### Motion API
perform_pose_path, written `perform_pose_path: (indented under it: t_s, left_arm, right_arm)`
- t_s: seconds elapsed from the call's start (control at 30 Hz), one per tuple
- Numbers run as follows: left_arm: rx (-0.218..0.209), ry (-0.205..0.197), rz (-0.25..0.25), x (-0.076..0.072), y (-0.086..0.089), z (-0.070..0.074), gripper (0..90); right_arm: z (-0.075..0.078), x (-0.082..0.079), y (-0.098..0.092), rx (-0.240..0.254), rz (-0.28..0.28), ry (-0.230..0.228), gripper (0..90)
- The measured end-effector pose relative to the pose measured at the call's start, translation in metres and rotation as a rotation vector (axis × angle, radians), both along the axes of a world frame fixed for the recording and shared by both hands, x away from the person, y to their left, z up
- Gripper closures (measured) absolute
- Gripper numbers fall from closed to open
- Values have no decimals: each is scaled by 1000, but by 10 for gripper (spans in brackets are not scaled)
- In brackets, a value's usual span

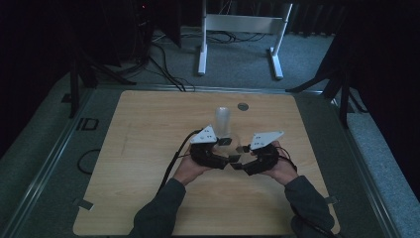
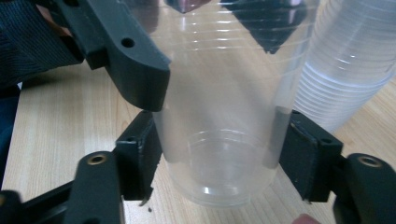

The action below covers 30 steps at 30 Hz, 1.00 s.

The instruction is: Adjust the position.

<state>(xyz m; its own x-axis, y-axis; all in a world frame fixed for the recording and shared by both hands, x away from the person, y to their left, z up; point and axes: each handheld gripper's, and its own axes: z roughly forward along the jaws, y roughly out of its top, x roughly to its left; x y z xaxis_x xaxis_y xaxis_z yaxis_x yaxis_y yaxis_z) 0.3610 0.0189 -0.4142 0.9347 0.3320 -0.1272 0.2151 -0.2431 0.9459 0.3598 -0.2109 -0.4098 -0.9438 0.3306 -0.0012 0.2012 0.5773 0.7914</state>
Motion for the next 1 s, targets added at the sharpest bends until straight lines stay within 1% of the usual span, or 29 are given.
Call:
perform_pose_path:
  t_s: [0.1, 0.13, 0.2, 0.47, 0.53, 0.6, 0.63, 0.73, 1.0]
  left_arm:
    - [-2, 2, -2, 0, 0, 0, 292]
    - [-11, 6, -3, 0, 0, 0, 288]
    - [-16, 7, -2, 0, 0, 0, 281]
    - [-34, 14, 7, -1, -1, 1, 255]
    - [-42, 18, 4, 0, 0, 1, 236]
    - [-46, 19, 15, 0, -1, 2, 229]
    - [-49, 20, 10, 0, 0, 2, 222]
    - [-50, 21, 11, -1, 0, 2, 215]
    - [-64, 17, 25, -1, 1, 4, 187]
  right_arm:
    - [0, 0, 0, 1, 2, -1, 377]
    - [0, 0, -1, 11, 4, 0, 402]
    - [0, -1, -1, 19, -1, -1, 409]
    - [-2, 0, -2, 49, -5, 0, 412]
    - [-3, 0, -3, 63, -9, 1, 412]
    - [-3, -1, -3, 67, -12, 6, 412]
    - [-4, -1, -3, 71, -13, 6, 412]
    - [-5, -1, -3, 89, -18, 7, 412]
    - [-7, -1, -3, 109, -26, 8, 413]
